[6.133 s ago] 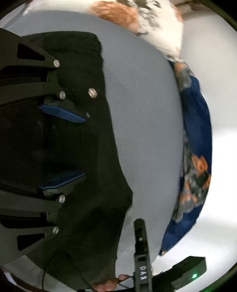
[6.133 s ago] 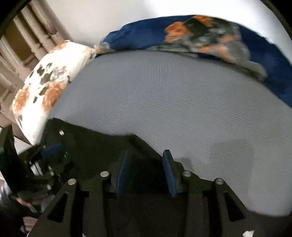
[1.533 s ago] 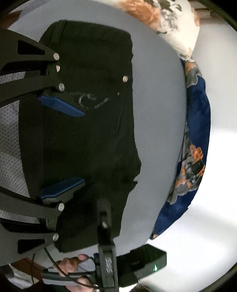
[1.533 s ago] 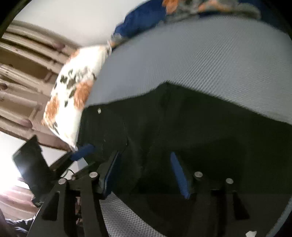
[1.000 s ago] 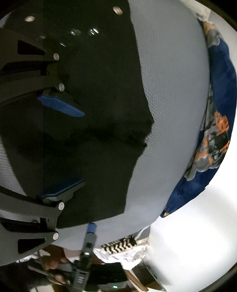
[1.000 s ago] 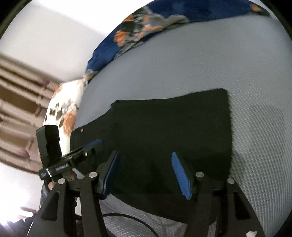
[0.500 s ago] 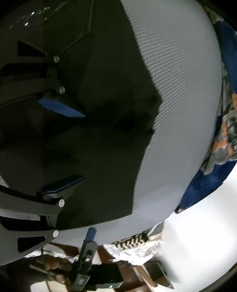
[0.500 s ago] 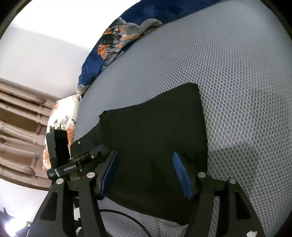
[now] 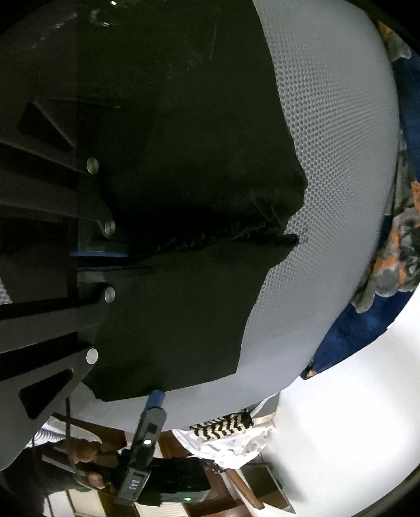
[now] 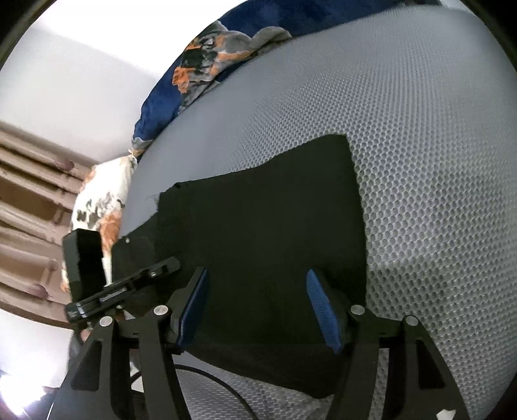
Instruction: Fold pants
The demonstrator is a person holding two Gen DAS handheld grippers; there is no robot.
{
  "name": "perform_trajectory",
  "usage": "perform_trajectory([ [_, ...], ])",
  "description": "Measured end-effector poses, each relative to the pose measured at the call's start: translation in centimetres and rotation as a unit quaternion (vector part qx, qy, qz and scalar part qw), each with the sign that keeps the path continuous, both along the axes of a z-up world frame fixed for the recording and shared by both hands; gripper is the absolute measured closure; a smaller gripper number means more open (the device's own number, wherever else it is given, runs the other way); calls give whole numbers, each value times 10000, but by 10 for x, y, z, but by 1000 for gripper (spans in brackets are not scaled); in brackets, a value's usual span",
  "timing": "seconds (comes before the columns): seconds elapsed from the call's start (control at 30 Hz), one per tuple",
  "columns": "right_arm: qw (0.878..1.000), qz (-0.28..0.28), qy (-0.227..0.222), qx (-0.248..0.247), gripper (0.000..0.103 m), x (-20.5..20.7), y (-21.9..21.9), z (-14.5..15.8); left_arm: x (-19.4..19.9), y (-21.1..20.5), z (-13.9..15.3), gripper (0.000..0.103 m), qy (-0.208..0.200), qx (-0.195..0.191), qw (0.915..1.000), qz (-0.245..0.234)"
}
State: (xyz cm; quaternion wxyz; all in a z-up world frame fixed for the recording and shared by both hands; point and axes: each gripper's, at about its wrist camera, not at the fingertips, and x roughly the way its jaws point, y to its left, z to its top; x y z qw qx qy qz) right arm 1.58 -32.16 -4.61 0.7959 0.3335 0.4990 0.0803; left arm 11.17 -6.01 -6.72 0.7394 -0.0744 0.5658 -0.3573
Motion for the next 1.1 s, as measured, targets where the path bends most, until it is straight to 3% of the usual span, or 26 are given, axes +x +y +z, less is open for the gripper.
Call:
perform_trajectory([
  [0.23, 9934, 358, 108, -1085, 46, 7, 23, -9, -4, 5, -12, 99, 54, 186, 9998, -2],
  [0.37, 9866, 563, 145, -1525, 49, 11, 32, -13, -5, -3, -8, 93, -156, 457, 9988, 36],
  [0.5, 9832, 570, -3, -1736, 53, 21, 30, -1, -10, -5, 9, 73, -844, 938, 9918, 187],
  [0.57, 9796, 466, -124, -1952, 53, 32, 27, 7, -11, -6, 20, 62, -1170, 947, 9882, 282],
  [0.67, 9768, 365, -206, -2099, 53, 47, 21, 11, -10, -12, 32, 61, -1472, 879, 9847, 302],
  [0.8, 9745, 259, -126, -2224, 54, 69, 16, 5, -3, -29, 30, 61, -1660, 1101, 9797, 234],
  [0.93, 9719, 314, -75, -2331, 55, 78, 19, 1, 8, -38, 18, 61, -1588, 1411, 9768, 258],
  [1.0, 9718, 326, -67, -2333, 55, 78, 19, 1, 16, -42, 4, 61, -1455, 1764, 9730, 324],
  [1.1, 9724, 341, -68, -2306, 55, 78, 20, 1, 18, -38, -2, 60, -1380, 1632, 9760, 417],
])
